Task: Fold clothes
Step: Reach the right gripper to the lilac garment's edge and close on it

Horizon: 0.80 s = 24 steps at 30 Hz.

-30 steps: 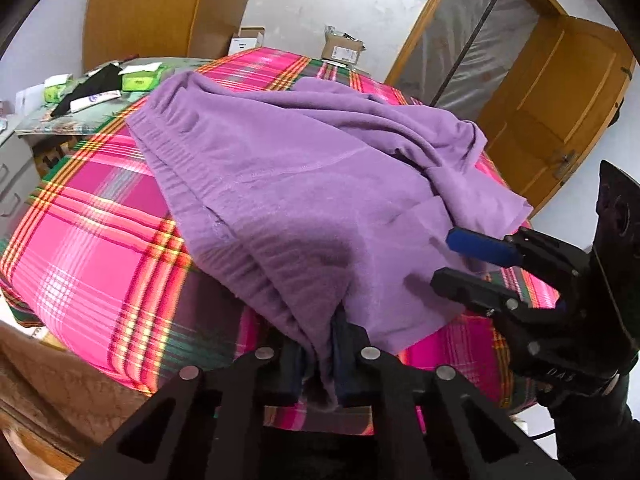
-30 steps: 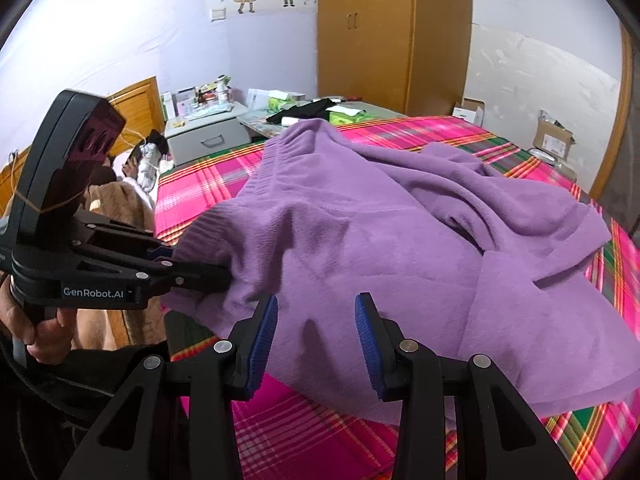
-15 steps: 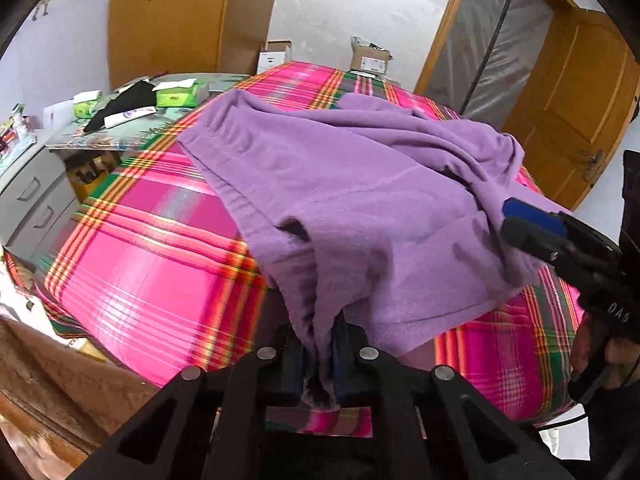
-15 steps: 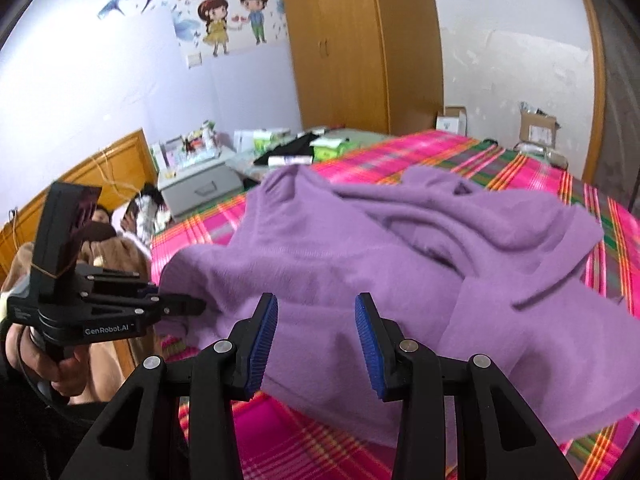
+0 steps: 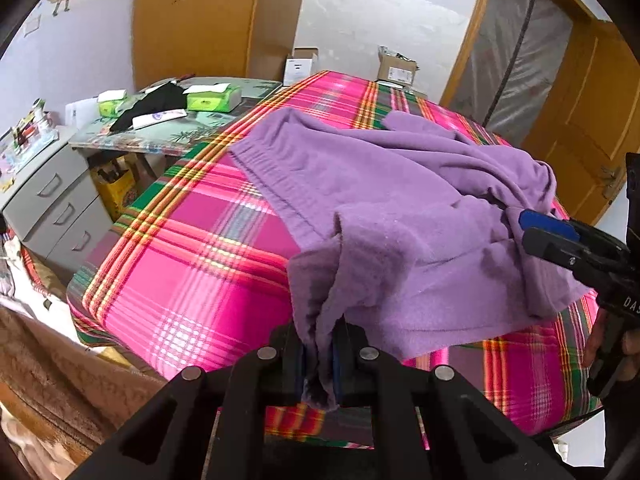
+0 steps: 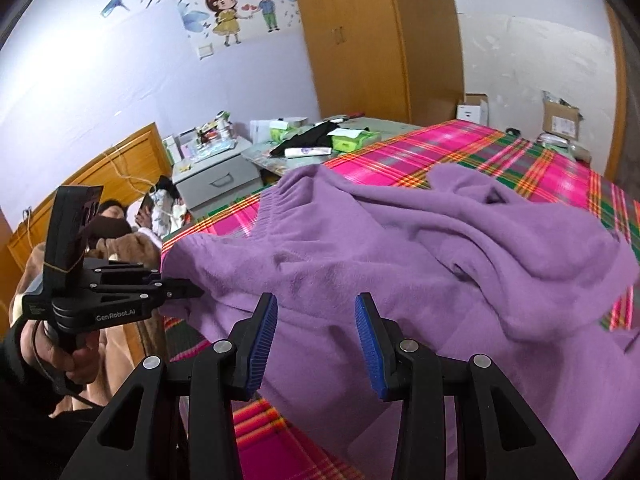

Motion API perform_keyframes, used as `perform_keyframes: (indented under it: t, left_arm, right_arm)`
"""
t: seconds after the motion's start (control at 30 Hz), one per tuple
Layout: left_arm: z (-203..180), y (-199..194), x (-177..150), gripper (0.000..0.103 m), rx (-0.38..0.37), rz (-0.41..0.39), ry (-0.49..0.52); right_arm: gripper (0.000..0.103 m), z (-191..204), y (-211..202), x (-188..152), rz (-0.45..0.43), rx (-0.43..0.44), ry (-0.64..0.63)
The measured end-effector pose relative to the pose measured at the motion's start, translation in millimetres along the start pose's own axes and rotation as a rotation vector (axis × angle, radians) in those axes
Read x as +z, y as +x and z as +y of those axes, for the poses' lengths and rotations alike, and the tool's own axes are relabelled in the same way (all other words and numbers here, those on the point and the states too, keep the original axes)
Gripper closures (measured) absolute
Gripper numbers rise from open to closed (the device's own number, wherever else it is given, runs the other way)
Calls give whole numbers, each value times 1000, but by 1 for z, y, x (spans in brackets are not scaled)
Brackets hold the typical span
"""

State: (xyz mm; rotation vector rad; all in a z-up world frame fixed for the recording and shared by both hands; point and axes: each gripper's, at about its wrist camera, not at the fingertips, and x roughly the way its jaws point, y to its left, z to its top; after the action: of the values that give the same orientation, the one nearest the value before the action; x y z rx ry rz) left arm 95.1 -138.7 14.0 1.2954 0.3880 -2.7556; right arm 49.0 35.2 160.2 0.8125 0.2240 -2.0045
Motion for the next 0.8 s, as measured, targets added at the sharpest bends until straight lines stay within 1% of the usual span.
perform_keyframes:
  t: [0.07,0.2,0.27,0.37,0.43,0.5,0.53,0.63,0.8]
  left_arm:
    - [9,-2,-1,93,-6,5,-27]
    - [24,-2,-5,93,-18,24,-66]
    - [22,-2,-6,93,-20,28,-56]
    - [20,-2,-6,93,-28,35,-49]
    - [20,-1,-5,93,-36,40,-50]
    - [22,0,-4,93,-48,46,-59]
    - [23,0,-4,93,-54,49,-63]
    - [26,2,-2,93,-67,58,-74]
    - [27,5,2,93,-76,69,-77]
  right_arm:
    - [61,0,3,7,4,11,-15]
    - [61,0,11,33,18,47,-46]
    - [61,-1,21,51,24,68,-64]
    - [61,-1,45,82,44,64,-133]
    - [61,-2,70,103,74,82,-171]
    - [61,-4,97,120,128,97,-204]
    - [61,-3,111,127,146,89,-230]
    - [61,-8,157,141,219,79,-305]
    - [61,-23,216,151,321,91,-310]
